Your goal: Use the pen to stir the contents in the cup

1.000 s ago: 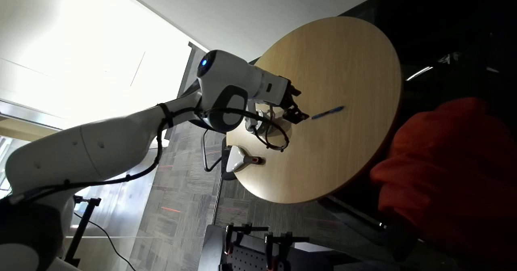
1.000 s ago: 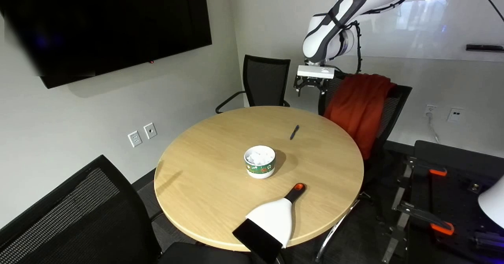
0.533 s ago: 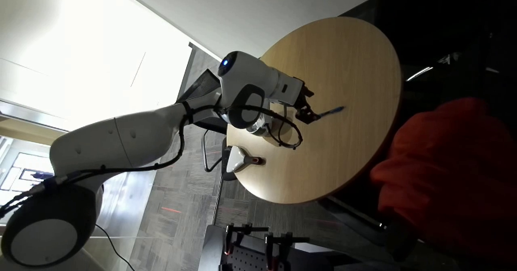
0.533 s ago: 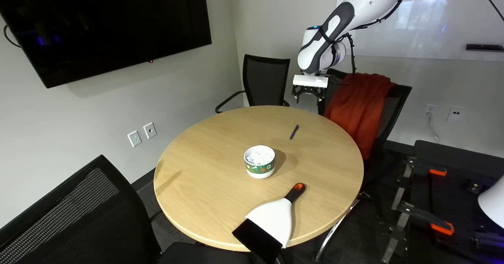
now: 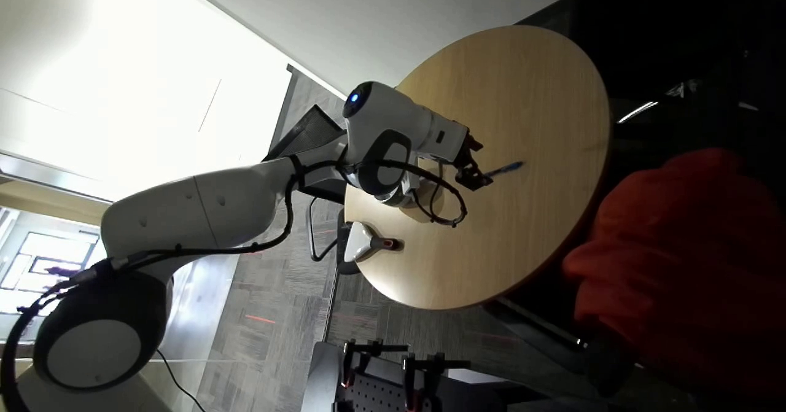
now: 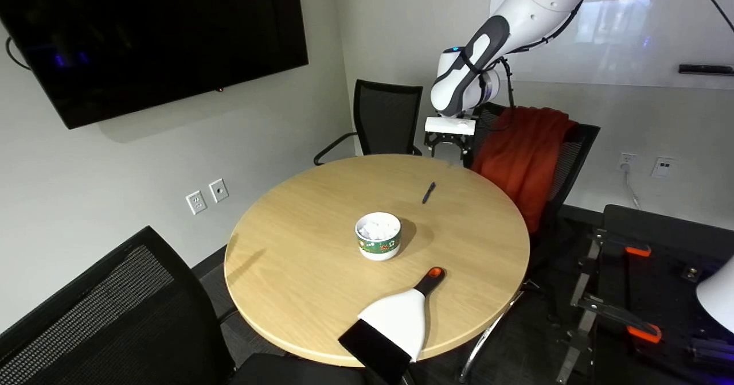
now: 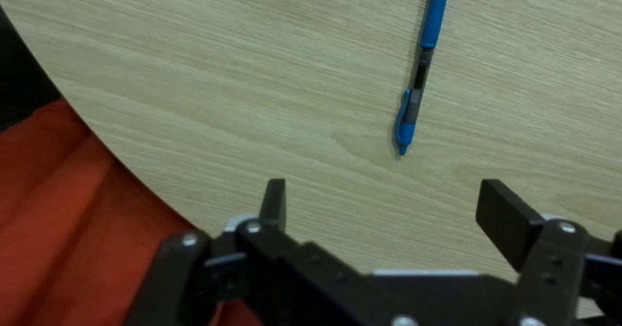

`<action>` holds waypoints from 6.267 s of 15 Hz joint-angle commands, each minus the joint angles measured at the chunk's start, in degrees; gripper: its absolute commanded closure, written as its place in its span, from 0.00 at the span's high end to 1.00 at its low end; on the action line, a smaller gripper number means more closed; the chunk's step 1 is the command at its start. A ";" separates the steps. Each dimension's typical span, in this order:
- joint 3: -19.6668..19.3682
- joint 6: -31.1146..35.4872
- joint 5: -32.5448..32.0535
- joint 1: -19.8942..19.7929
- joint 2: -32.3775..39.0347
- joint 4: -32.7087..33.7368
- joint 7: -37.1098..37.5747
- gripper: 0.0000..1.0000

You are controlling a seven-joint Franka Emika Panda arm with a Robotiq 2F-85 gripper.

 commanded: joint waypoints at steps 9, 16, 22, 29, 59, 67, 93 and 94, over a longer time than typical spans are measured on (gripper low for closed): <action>-2.74 -0.96 0.66 2.57 17.15 16.33 7.32 1.00; -1.08 -1.82 1.14 0.79 21.96 22.82 5.73 1.00; 0.57 -2.49 1.60 -0.31 24.54 26.03 5.05 0.74; 0.80 -3.65 1.75 -1.02 23.93 26.23 5.14 0.21; -8.60 -11.11 -26.94 21.41 6.64 20.51 27.26 0.17; -9.17 -10.48 -30.32 24.62 5.86 19.58 28.09 0.04; 8.29 -31.17 -91.57 37.71 -3.95 1.64 62.03 0.04; 9.67 -34.14 -93.45 37.81 -4.19 0.27 64.64 0.04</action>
